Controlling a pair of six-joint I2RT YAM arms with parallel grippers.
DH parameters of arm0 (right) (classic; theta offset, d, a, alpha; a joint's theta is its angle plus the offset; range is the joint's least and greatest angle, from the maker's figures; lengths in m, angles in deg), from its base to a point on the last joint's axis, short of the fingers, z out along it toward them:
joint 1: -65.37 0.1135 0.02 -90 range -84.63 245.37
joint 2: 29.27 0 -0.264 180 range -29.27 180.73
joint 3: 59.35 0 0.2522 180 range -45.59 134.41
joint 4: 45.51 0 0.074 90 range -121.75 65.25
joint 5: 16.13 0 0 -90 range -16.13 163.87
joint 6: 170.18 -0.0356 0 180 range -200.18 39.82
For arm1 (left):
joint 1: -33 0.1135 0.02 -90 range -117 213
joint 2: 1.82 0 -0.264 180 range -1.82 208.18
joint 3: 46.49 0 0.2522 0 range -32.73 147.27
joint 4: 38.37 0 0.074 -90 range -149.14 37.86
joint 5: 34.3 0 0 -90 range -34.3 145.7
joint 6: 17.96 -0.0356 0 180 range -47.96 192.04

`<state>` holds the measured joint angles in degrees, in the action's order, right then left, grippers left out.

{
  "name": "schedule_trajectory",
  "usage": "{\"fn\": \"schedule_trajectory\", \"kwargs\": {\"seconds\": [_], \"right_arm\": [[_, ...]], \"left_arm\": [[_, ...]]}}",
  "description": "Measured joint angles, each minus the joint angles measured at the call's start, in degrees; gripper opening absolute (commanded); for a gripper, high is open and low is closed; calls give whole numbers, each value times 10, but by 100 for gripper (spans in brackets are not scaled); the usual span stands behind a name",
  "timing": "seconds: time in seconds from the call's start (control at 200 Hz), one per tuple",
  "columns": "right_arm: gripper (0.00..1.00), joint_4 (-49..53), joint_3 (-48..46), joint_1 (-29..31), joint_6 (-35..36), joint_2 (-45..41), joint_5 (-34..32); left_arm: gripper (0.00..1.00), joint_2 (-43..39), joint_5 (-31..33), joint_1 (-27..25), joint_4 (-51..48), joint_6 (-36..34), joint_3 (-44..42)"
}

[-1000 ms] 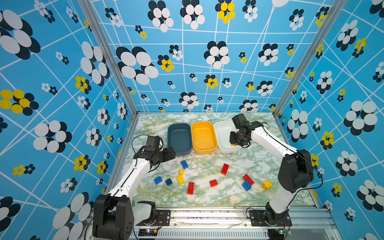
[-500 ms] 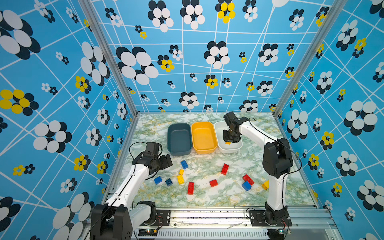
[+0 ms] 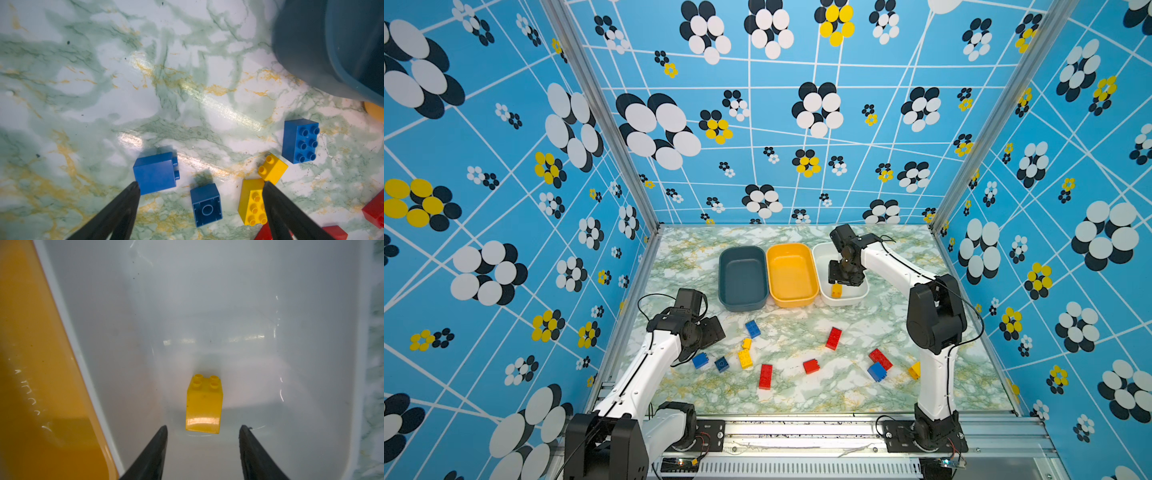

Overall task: Sort the legos into containers by color
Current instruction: 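Drop the yellow brick into the white bin while left gripper lowers to blue bricks, then grasp a blue brick with left gripper while right gripper withdraws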

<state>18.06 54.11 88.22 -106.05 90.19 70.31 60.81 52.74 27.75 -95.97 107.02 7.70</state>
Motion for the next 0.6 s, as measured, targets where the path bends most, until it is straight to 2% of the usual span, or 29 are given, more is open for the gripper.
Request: {"fn": "schedule_trajectory", "kwargs": {"seconds": [0.16,0.39,0.605], "right_arm": [[60,6,0,0,1,-6,0],[65,6,-20,0,1,-59,0],[67,4,-64,0,-1,-116,0]], "left_arm": [[85,-4,14,0,-29,18,0],[86,35,31,0,-54,37,1],[88,49,39,13,-37,41,-16]]}}
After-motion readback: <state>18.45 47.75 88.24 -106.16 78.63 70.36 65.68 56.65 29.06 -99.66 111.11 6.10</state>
